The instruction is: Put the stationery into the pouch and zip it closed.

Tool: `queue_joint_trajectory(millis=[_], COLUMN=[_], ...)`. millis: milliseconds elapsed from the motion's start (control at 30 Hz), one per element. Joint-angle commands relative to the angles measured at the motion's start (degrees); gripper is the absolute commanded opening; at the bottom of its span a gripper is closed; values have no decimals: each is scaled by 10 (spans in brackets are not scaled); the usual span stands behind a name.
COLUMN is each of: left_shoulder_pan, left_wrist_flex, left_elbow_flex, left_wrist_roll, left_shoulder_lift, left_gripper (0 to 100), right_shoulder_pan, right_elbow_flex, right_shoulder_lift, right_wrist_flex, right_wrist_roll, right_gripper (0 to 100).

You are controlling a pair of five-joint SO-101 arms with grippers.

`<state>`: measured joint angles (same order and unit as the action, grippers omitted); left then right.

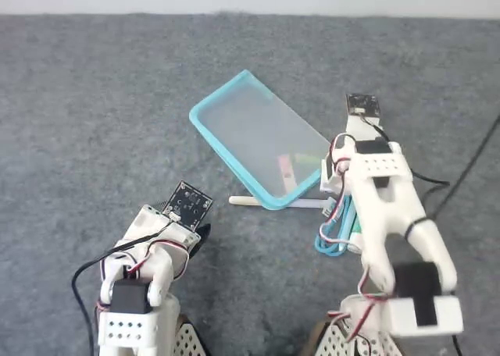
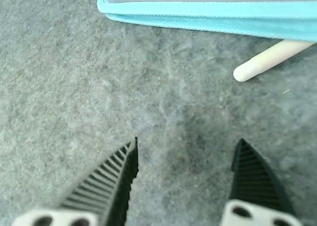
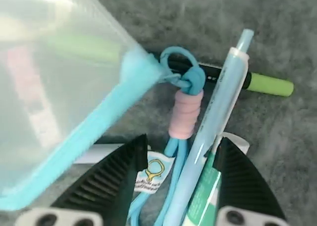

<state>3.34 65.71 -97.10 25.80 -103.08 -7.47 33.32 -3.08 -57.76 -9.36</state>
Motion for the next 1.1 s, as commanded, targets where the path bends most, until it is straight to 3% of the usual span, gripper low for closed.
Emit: queue_joint_trajectory(millis=[0, 367, 667, 833, 1067], left_shoulder_pan=[-3, -3, -3, -3, -3], left_wrist_flex=[3, 3, 3, 3, 3], left_elbow_flex=[5, 5, 5, 5, 5], left_wrist_roll=[4, 4, 4, 4, 4], left_shoulder_lift=[-17, -17, -17, -17, -17], left_gripper=[291, 291, 291, 291, 291], right_shoulder_pan=[8, 7, -13, -57, -24], right_elbow_flex=[-52, -83, -69, -48, -69], right_shoulder_lift=[24, 44, -91, -51, 48], right_wrist_flex=[12, 7, -36, 4, 23], right_wrist_roll=[7, 7, 8, 8, 8], right_gripper=[220, 220, 221, 221, 221])
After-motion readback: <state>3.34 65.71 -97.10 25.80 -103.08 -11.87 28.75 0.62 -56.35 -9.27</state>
